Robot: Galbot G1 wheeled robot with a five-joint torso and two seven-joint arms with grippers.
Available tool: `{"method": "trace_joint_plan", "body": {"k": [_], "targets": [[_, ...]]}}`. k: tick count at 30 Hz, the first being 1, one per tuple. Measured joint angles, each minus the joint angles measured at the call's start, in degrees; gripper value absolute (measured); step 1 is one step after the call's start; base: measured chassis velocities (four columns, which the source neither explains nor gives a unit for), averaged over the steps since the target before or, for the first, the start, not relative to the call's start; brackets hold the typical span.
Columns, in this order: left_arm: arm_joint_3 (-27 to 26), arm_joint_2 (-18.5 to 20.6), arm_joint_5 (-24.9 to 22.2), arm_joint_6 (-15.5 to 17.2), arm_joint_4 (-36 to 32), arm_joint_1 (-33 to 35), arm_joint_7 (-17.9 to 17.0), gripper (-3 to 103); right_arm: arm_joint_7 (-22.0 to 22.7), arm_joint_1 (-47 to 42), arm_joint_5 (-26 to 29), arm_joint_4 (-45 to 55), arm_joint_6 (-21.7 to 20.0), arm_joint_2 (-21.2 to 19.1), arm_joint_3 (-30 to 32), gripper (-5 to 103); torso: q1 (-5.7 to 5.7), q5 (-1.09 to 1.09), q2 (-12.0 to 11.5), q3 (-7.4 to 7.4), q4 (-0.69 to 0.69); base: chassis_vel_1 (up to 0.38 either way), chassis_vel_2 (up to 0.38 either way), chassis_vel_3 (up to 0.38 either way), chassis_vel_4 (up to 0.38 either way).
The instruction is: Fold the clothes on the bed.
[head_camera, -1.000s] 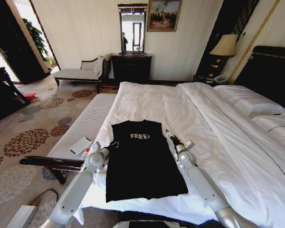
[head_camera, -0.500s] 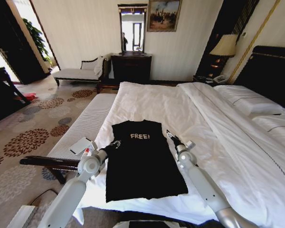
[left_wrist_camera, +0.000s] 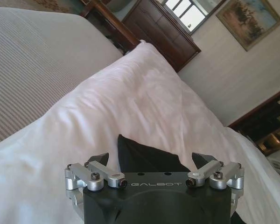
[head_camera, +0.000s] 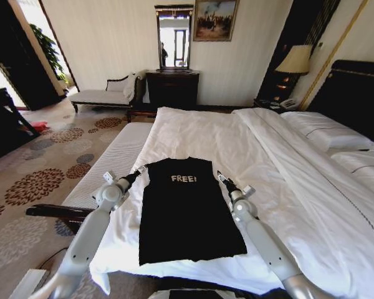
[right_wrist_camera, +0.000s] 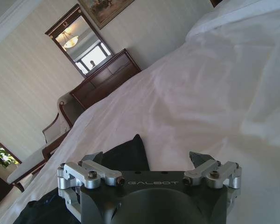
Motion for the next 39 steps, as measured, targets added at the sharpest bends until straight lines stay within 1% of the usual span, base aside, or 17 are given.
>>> {"method": "trace_joint_plan", "body": {"k": [1,2,5,7,8,11,12,14,16,17,21,30,31,32,39], "targets": [[0.41,-0.63,0.35,-0.06,2.96,-1.7,0.33,100,0.01,-0.06,0.0,0.05,-0.01,0.01,0.0,100,0.0,0.0,0.0,0.0,0.0,0.0,0.0,0.0,0.0],[0.41,-0.63,0.35,-0.06,2.96,-1.7,0.33,100,0.01,-0.06,0.0,0.05,-0.01,0.01,0.0,100,0.0,0.0,0.0,0.0,0.0,0.0,0.0,0.0,0.0],[1.84,-2.81,1.62,-0.15,11.26,-5.96,1.87,100,0.01,-0.25,0.03,0.19,-0.03,-0.04,0.03,100,0.01,0.0,0.0,0.0,0.0,0.0,0.0,0.0,0.0],[2.75,-4.27,2.91,-0.12,15.13,-7.8,3.08,100,0.01,-0.31,0.05,0.22,-0.05,-0.13,0.04,100,0.01,0.0,0.0,0.01,0.02,0.0,0.0,0.0,0.0],[2.75,-4.27,2.91,-0.12,15.13,-7.8,3.08,100,0.01,-0.31,0.05,0.22,-0.05,-0.13,0.04,100,0.01,0.0,0.0,0.01,0.02,0.0,0.0,0.0,0.0],[3.4,-7.02,5.62,-0.43,20.01,-10.31,5.3,100,0.02,-0.24,0.1,0.22,-0.08,-0.32,-0.14,100,0.0,-0.01,0.0,0.0,0.0,0.0,0.0,0.0,0.0],[3.4,-7.02,5.62,-0.43,20.01,-10.31,5.3,100,0.02,-0.24,0.1,0.22,-0.08,-0.32,-0.14,100,0.0,-0.01,0.0,0.0,0.0,0.0,0.0,0.0,0.0],[3.35,-8.31,7.05,-0.94,22.23,-11.52,6.47,100,0.03,0.19,0.23,0.16,-0.1,-0.41,-0.68,100,0.0,0.0,0.0,0.0,-0.01,0.0,0.0,0.0,0.0],[3.11,-9.1,8.52,-1.42,24.06,-12.4,7.44,100,0.03,0.74,0.42,-0.04,-0.15,-0.42,-1.31,100,0.01,0.0,0.0,0.0,0.01,0.0,0.0,0.0,0.0],[3.11,-9.1,8.52,-1.42,24.06,-12.4,7.44,100,0.03,0.74,0.42,-0.04,-0.15,-0.42,-1.31,100,0.01,0.0,0.0,0.0,0.01,0.0,0.0,0.0,0.0],[2.56,-10.05,11.65,-2.41,27.99,-14.24,8.71,100,0.04,1.85,0.6,-0.41,-0.27,-0.15,-2.6,100,0.0,-0.01,0.0,0.0,0.01,0.0,0.0,0.0,0.0],[2.78,-8.88,14.63,-3.37,31.42,-15.83,9.43,100,0.04,4.4,0.8,-1.52,-0.35,0.91,-5.19,100,0.01,-0.01,0.0,0.0,0.02,0.0,0.0,0.0,0.0],[2.78,-8.69,14.95,-3.55,31.75,-15.92,9.49,102,0.04,4.65,0.86,-1.6,-0.35,1.01,-5.48,100,0.01,-0.02,0.0,0.0,0.02,0.0,0.0,0.0,0.0],[2.78,-8.53,15.19,-3.71,32.01,-16.01,9.58,100,0.04,4.94,0.95,-1.66,-0.35,1.12,-5.82,100,0.0,-0.01,0.0,-0.01,0.02,0.0,0.0,0.0,0.0],[3.14,-8.55,15.61,-4.14,32.59,-16.52,10.12,98,0.08,5.32,1.07,-1.62,-0.35,1.22,-6.39,100,0.01,-0.01,0.0,0.0,0.02,0.0,0.0,0.0,0.0]]}}
